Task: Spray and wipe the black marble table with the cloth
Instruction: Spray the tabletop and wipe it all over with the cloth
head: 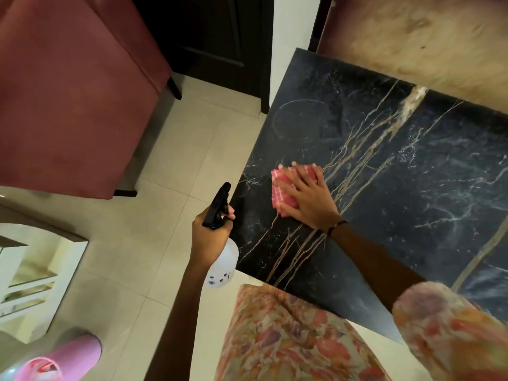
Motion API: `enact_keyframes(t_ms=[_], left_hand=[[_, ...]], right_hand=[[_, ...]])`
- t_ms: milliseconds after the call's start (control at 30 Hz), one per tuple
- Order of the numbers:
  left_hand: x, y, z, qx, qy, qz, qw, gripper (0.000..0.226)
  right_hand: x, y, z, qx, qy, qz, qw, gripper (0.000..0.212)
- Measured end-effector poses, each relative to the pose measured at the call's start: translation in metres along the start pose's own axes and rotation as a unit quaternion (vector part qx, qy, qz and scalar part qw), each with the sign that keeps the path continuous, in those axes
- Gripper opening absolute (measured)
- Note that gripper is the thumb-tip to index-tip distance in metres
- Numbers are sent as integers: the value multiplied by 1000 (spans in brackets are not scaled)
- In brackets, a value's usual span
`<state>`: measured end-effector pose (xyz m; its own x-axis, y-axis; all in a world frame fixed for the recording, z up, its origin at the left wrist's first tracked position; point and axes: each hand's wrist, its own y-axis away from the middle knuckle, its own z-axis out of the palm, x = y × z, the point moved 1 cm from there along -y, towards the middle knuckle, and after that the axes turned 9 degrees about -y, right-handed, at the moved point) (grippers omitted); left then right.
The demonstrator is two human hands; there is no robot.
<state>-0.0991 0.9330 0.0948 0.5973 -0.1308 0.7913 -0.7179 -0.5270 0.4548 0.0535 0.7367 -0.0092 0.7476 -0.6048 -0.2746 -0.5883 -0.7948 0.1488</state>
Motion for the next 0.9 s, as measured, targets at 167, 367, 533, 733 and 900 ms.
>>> enact_keyframes(t_ms=[167, 367, 533, 733, 900], left_hand=[[-1, -8, 8, -7, -9, -15, 1000, 39], [6, -13, 16, -1, -3, -33, 999, 32], [14, -17, 20, -4, -10, -28, 1000, 26], [22, -27, 28, 1, -1, -23, 1000, 33], [29, -40, 36, 3, -3, -35, 999, 30]], right_hand=[[-49, -70, 4, 24, -19, 101, 994, 63], [-47, -1, 22, -13, -24, -103, 994, 63], [21, -1, 0, 7, 2, -30, 1000, 63], [-4, -98, -15, 31, -6, 105, 994, 64], [-38, -76, 1, 16, -27, -42, 999, 60]])
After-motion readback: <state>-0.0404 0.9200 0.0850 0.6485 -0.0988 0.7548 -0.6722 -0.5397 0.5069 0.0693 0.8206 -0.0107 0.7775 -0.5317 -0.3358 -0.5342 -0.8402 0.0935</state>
